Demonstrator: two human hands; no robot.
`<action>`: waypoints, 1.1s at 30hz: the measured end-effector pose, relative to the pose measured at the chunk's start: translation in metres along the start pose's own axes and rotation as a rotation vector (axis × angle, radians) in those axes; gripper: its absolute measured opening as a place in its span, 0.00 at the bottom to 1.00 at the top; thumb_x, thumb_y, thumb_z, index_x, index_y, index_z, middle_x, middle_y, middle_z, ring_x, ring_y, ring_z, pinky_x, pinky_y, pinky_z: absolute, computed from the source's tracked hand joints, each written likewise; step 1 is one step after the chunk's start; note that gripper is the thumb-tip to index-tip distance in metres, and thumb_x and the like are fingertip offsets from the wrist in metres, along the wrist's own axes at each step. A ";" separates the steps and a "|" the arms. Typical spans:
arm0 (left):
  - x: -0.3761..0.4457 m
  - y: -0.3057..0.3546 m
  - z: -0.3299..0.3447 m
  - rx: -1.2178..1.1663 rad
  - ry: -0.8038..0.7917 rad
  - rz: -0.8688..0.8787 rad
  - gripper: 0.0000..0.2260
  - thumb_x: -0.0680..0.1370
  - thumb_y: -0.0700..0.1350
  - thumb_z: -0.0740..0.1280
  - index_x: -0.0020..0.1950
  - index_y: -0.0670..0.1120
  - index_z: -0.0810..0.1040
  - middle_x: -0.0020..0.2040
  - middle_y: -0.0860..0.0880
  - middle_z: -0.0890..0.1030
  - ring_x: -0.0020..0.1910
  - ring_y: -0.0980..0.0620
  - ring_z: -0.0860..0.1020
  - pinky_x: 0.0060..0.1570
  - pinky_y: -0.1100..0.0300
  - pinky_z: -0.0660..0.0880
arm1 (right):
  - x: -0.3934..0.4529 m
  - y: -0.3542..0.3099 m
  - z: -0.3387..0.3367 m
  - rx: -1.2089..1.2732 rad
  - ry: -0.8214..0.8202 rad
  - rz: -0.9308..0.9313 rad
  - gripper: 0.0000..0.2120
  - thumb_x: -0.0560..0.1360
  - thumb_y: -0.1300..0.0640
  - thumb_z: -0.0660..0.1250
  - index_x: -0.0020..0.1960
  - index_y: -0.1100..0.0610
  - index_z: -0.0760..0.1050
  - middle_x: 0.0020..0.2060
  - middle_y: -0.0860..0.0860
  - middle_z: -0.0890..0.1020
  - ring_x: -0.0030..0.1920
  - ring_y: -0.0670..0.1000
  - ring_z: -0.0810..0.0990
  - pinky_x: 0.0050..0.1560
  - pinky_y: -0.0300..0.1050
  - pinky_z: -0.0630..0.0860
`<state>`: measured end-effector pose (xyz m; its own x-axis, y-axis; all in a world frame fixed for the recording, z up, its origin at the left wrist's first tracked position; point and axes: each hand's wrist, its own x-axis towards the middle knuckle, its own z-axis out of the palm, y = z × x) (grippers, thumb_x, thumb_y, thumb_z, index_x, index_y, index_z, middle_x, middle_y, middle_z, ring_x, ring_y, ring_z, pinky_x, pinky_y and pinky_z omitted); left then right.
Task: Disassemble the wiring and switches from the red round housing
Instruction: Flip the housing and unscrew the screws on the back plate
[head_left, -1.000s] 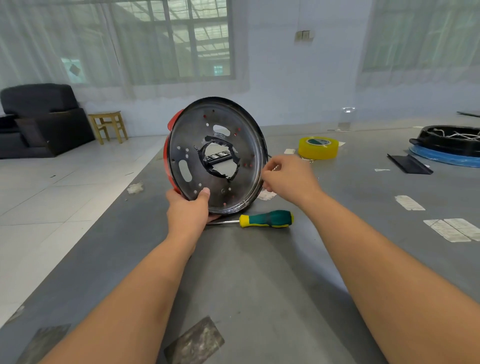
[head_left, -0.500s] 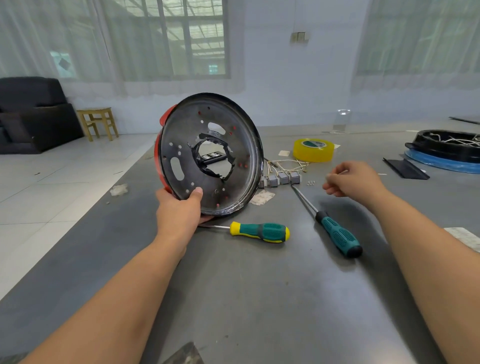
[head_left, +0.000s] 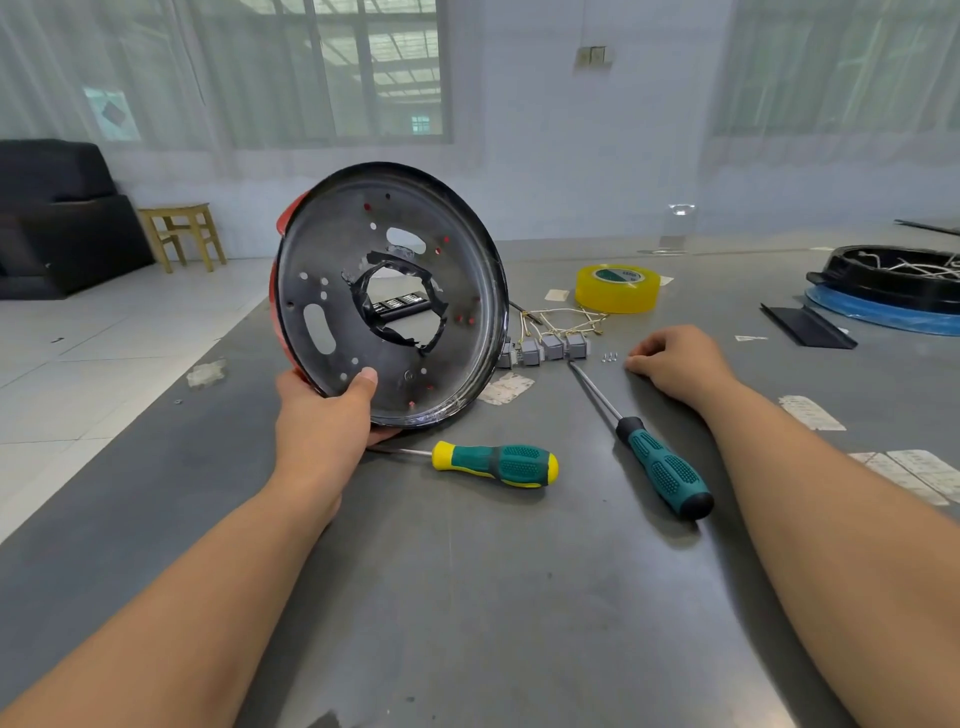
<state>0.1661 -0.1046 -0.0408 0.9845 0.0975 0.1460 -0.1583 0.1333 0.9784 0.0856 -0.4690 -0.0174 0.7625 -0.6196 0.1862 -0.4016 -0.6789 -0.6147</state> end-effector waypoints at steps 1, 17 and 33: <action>0.000 0.001 0.000 0.005 0.002 -0.002 0.15 0.80 0.45 0.74 0.53 0.56 0.69 0.56 0.56 0.79 0.54 0.49 0.84 0.48 0.45 0.86 | 0.001 0.000 0.000 0.002 -0.003 0.001 0.03 0.76 0.53 0.74 0.46 0.52 0.84 0.43 0.49 0.83 0.49 0.52 0.78 0.47 0.43 0.70; -0.001 0.002 0.000 0.001 0.009 0.001 0.15 0.80 0.44 0.74 0.57 0.54 0.69 0.55 0.56 0.78 0.53 0.50 0.83 0.48 0.45 0.86 | 0.015 0.000 0.004 0.003 -0.003 0.027 0.04 0.77 0.55 0.73 0.51 0.52 0.86 0.45 0.52 0.82 0.52 0.53 0.78 0.52 0.45 0.73; -0.002 0.004 -0.008 0.006 -0.021 -0.017 0.16 0.74 0.51 0.76 0.54 0.57 0.70 0.56 0.55 0.80 0.59 0.43 0.83 0.56 0.41 0.83 | -0.018 -0.031 -0.014 0.071 0.111 -0.103 0.02 0.79 0.52 0.70 0.50 0.49 0.81 0.43 0.46 0.81 0.47 0.49 0.78 0.47 0.43 0.71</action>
<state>0.1631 -0.0967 -0.0379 0.9884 0.0741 0.1323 -0.1410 0.1293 0.9815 0.0769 -0.4422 0.0094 0.7355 -0.5904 0.3323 -0.2843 -0.7142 -0.6396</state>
